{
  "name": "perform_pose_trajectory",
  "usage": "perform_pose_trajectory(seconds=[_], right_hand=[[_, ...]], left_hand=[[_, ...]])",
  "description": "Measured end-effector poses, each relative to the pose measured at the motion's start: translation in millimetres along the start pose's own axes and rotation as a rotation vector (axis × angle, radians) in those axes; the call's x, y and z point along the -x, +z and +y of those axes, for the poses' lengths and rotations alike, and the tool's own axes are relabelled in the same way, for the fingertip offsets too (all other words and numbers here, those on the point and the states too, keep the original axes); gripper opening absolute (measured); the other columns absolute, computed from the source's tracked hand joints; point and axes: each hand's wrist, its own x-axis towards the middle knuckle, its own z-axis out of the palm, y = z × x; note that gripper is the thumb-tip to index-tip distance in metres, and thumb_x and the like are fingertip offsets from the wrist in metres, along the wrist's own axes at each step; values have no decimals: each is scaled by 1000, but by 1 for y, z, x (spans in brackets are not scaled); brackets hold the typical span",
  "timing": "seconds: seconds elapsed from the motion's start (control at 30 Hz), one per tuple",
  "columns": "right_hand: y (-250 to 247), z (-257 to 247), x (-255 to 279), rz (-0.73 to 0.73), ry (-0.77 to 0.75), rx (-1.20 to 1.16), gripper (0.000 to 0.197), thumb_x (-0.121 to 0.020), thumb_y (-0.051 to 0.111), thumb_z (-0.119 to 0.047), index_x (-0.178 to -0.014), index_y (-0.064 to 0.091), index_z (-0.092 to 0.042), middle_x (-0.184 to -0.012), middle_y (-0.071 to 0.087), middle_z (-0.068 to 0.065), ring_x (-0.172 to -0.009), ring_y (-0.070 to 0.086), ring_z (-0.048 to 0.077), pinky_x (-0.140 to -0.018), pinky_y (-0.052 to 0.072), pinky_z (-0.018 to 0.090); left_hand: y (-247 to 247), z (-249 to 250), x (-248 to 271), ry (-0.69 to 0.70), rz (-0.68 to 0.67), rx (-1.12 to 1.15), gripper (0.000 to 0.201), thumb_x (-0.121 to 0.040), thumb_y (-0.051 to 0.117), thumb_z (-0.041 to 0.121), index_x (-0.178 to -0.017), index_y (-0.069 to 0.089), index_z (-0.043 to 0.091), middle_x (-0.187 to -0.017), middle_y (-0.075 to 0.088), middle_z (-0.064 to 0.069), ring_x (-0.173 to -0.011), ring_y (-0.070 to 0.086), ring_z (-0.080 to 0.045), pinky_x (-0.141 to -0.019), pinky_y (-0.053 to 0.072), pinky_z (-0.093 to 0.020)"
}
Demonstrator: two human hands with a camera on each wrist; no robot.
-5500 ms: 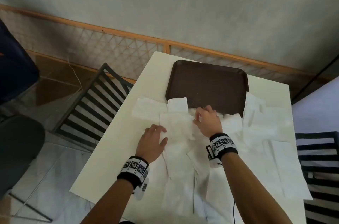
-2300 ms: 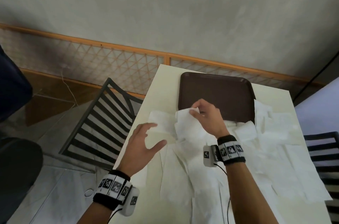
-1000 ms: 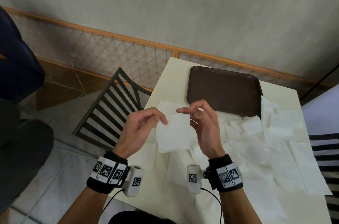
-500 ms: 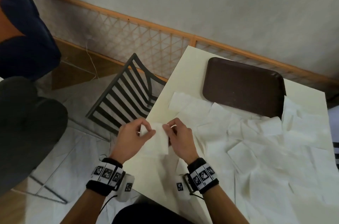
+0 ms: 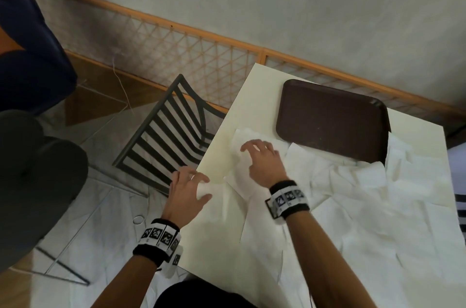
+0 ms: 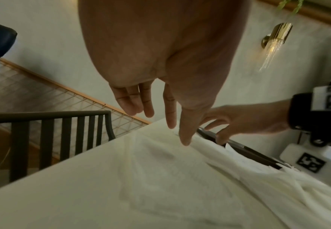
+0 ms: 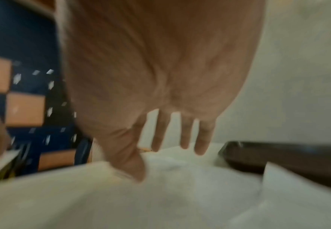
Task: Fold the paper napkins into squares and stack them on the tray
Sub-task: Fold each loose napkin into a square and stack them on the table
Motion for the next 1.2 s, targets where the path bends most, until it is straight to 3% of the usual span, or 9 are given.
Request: perform_pose_trajectory(seconds=[0.13, 0.3, 0.4, 0.57, 0.63, 0.8, 0.87, 0.97, 1.2], right_hand=[[-13, 33, -22, -274, -230, 207, 52, -90, 76, -23, -136, 59, -41, -172, 29, -7, -168, 8, 31, -132, 18, 50], [-19, 33, -24, -197, -389, 288, 13, -84, 72, -21, -92, 64, -27, -127, 65, -3, -140, 52, 27, -124, 34, 41], [-31, 29, -10, -56, -326, 49, 20, -89, 72, -23, -98, 55, -28, -94, 68, -7, -100, 63, 26, -98, 45, 39], [-67, 6, 37, 178, -52, -722, 30, -92, 88, -35, -113, 67, -31, -99, 76, -7, -93, 72, 16, -82, 56, 30], [-74, -4, 53, 249, -2, -953, 20, -95, 87, -32, -109, 76, -22, -103, 80, -2, -95, 76, 22, -87, 62, 40], [-67, -12, 75, 354, 9, -1236, 19, -101, 82, -24, -114, 80, -10, -111, 80, 16, -105, 74, 45, -95, 59, 68], [-67, -12, 81, 390, -33, -1255, 19, -101, 80, -18, -117, 81, -8, -111, 80, 18, -102, 72, 48, -92, 60, 63], [-69, -12, 89, 442, -72, -1295, 20, -100, 77, -2, -117, 85, -9, -112, 84, 12, -102, 77, 27, -91, 61, 49], [-64, -11, 95, 456, -168, -1376, 49, -91, 61, 26, -84, 88, -15, -116, 82, 18, -114, 76, 44, -101, 57, 57]], left_hand=[[-5, 18, -15, 54, 13, 88, 31, -93, 80, 32, -122, 69, 32, -134, 52, 7, -129, 40, -19, -114, 41, -39], [-8, 41, -25, 128, 20, 240, 23, -99, 74, 36, -121, 69, 31, -125, 59, 11, -123, 43, -12, -111, 44, -39], [-14, 54, -25, 72, 45, 388, 44, -98, 67, 59, -131, 63, 32, -130, 59, 15, -125, 51, -9, -109, 49, -35], [-39, 82, -21, -140, -11, 844, 96, -75, 74, 82, -152, 41, 35, -138, 60, 16, -126, 60, 0, -105, 50, -27], [-50, 95, -22, -214, -60, 1031, 98, -73, 82, 76, -153, 45, 33, -136, 65, 12, -123, 66, -4, -106, 55, -32], [-70, 114, -23, -66, -72, 1101, 22, -96, 80, 18, -116, 76, 10, -108, 82, -7, -107, 77, -30, -97, 63, -47], [-74, 113, -21, 12, 0, 1064, 15, -96, 80, 14, -110, 78, 9, -102, 81, -12, -102, 77, -36, -93, 64, -48], [-83, 113, -16, 81, 65, 1041, 16, -96, 76, 2, -110, 79, 11, -103, 82, -9, -100, 78, -30, -91, 65, -41], [-93, 113, -6, 189, 83, 1070, 25, -103, 59, -11, -104, 79, 5, -101, 79, -1, -98, 73, -21, -85, 59, -33]])
